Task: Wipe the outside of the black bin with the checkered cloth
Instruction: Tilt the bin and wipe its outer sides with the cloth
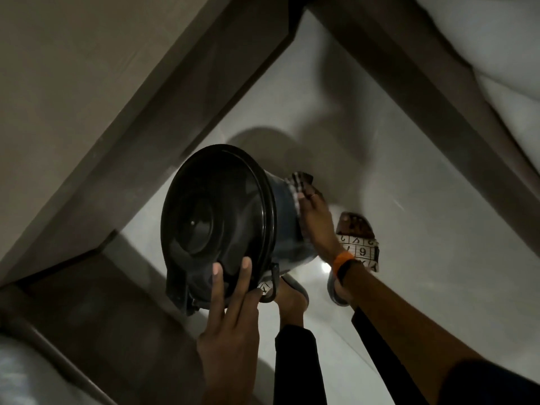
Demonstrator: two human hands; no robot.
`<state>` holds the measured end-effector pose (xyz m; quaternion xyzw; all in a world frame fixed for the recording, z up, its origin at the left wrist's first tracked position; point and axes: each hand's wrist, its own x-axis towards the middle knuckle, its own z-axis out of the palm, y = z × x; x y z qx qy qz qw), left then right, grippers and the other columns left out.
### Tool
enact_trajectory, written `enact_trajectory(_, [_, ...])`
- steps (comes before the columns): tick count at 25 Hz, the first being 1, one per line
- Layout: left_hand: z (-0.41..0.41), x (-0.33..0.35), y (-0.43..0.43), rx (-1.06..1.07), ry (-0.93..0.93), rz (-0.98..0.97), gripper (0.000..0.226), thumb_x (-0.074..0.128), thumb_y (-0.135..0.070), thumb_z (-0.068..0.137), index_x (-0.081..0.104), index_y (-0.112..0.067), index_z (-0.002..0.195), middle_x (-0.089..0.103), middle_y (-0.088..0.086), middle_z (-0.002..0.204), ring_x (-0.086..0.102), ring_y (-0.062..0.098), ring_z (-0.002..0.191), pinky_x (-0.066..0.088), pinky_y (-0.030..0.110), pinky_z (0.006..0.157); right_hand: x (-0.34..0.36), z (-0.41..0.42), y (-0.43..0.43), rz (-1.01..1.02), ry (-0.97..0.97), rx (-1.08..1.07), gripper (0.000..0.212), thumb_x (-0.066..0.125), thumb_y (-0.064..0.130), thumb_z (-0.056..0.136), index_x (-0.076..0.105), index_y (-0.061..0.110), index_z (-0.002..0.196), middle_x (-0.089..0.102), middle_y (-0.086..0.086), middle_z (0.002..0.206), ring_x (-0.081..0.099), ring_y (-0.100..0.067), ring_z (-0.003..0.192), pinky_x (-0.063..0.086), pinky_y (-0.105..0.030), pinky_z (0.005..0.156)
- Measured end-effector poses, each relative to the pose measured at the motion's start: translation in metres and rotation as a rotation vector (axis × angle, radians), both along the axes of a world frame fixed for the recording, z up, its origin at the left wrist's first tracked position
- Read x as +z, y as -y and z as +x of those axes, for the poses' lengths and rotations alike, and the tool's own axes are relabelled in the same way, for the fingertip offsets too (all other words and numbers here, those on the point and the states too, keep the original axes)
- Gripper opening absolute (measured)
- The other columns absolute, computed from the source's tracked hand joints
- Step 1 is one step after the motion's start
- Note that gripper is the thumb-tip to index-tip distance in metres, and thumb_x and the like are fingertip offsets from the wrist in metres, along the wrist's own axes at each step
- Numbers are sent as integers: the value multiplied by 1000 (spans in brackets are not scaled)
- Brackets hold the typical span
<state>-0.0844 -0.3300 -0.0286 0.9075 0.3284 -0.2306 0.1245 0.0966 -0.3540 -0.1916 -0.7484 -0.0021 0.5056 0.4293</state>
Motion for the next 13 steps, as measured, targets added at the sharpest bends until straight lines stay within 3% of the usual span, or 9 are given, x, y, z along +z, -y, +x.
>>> enact_trajectory(3, [-9,-9,18,34,47,14,25,89,6,67,82,-11,84,70,7,130,60,47,124,63,40,78,46,-31,7,314,117,26,39,47,41,105,49,54,142,46,17,157,44,-8,147,38,-36,123])
enact_trajectory(4, [-14,-16,24,79,82,47,22,89,5,69,82,-11,81,70,9,130,60,48,123,62,38,79,44,-30,3,360,176,101,40,48,41,103,51,53,141,49,16,155,45,-7,146,39,-35,122])
enact_trajectory(6, [-22,-28,34,120,176,117,14,81,4,79,81,-10,80,69,12,130,59,50,124,57,36,90,18,-16,-13,304,227,269,41,48,41,104,53,38,144,55,4,152,50,-11,141,38,-47,122])
enact_trajectory(8, [-28,-38,42,157,277,142,13,73,1,85,81,-10,86,67,6,134,61,45,126,54,35,95,-17,7,-30,191,111,325,39,50,35,107,59,26,144,59,-2,150,52,-16,139,35,-53,124])
enact_trajectory(9, [-27,-37,44,248,332,134,15,73,-4,84,80,-13,94,65,-4,139,62,38,127,58,33,86,-30,19,-37,129,43,346,38,51,35,107,61,25,143,60,-2,151,50,-19,143,33,-50,126])
enact_trajectory(11, [-12,-26,40,509,401,111,43,72,-27,80,65,-27,122,51,-23,148,60,25,131,55,27,71,-42,32,-39,29,-24,370,40,51,42,106,62,28,141,61,4,150,49,-20,146,32,-35,126])
enact_trajectory(13, [11,-21,25,664,313,125,70,66,-57,72,47,-37,136,43,-15,150,54,28,132,55,35,71,-38,28,-32,37,-24,291,41,53,42,103,66,25,138,72,21,130,60,2,125,36,-8,109])
